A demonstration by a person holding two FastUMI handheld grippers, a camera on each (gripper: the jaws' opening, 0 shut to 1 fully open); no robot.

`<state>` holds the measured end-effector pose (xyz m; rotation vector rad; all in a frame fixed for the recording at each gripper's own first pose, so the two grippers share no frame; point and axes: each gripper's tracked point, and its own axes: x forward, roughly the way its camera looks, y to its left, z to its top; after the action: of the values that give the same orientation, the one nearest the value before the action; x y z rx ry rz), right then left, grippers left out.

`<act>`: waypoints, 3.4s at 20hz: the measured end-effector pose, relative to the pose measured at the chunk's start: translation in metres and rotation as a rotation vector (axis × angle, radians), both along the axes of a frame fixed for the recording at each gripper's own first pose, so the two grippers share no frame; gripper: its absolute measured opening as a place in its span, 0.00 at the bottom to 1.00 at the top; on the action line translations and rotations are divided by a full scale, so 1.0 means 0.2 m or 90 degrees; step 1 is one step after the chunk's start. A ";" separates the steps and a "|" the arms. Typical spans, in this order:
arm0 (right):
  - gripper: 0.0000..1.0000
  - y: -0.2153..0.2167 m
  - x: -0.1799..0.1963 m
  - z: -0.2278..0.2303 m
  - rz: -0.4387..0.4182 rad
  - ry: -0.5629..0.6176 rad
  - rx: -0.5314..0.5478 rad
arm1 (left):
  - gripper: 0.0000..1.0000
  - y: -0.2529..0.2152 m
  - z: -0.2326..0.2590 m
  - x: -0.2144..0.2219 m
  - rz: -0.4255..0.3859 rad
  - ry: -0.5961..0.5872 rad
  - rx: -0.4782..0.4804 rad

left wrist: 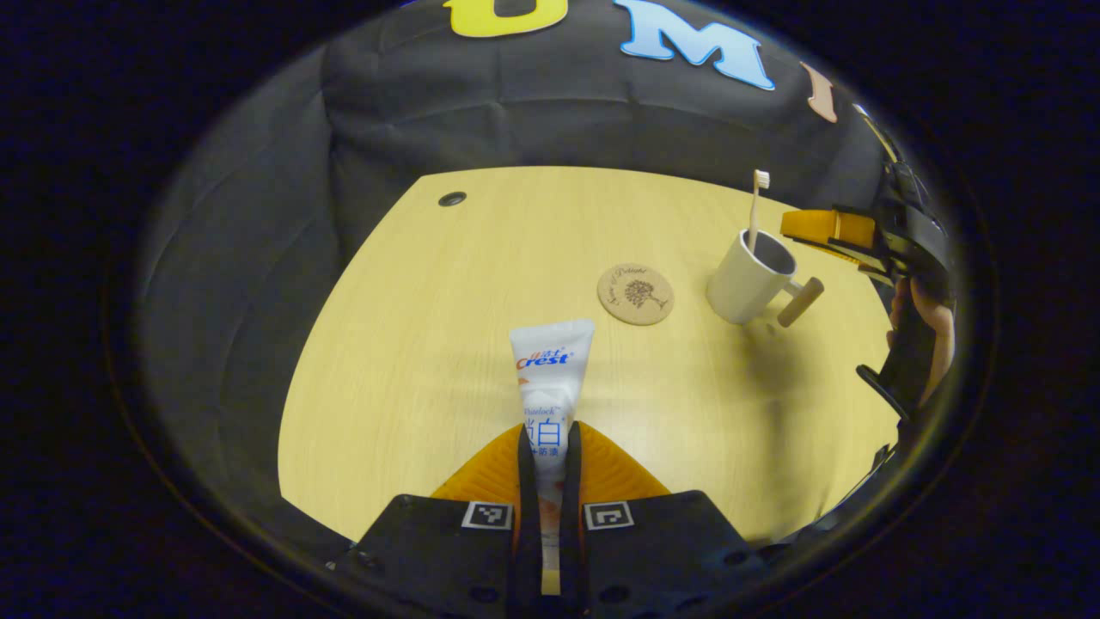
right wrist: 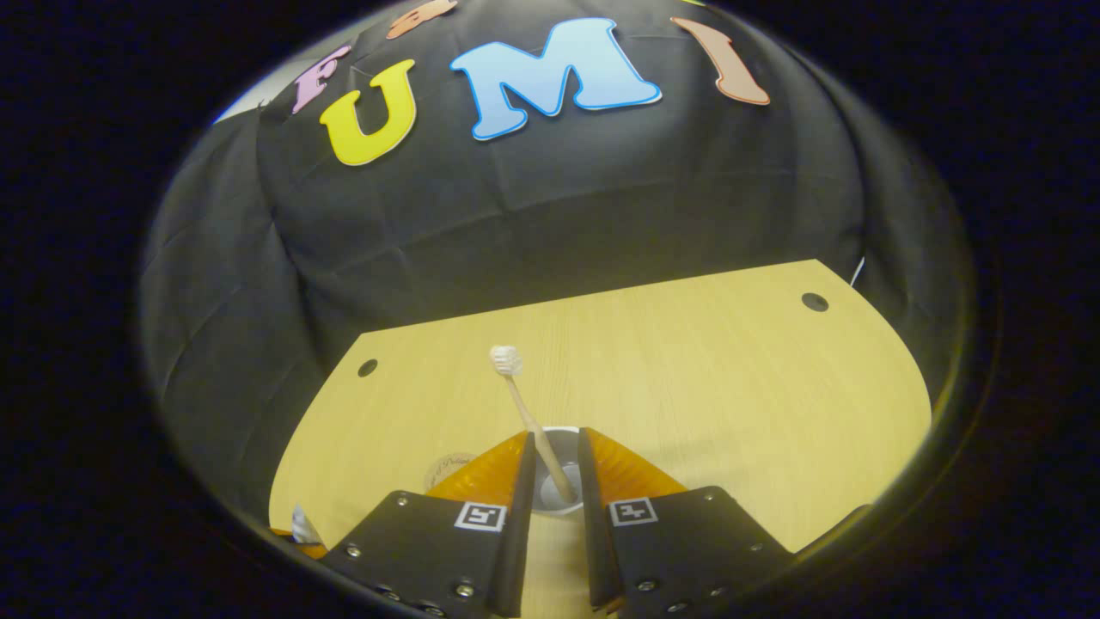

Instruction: Put the toothbrush and toothpaste on the desktop into the cup, then pick up the cup and place it on the coaster on the desktop.

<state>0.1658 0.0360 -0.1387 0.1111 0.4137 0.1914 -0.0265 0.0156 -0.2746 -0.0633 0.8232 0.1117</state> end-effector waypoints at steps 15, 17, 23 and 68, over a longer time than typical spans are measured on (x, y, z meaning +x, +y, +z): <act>0.29 -0.65 -0.43 -0.06 -0.144 0.031 -0.007 | 0.16 -0.72 0.47 0.64 -0.258 -0.202 0.036; 0.29 -0.76 -0.47 -0.06 -0.175 0.036 -0.009 | 0.16 -0.83 0.49 0.71 -0.289 -0.215 0.039; 0.29 -1.01 -0.58 -0.08 -0.253 0.054 0.007 | 0.16 -1.03 0.54 0.85 -0.350 -0.271 0.052; 0.29 -0.39 -0.38 -0.12 0.093 0.131 -0.084 | 0.66 -0.45 0.53 0.68 -0.141 -0.331 0.063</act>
<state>0.0896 -0.0413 -0.1633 -0.0305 0.6387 0.2970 0.1090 -0.0747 -0.1682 0.0902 0.3010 -0.0725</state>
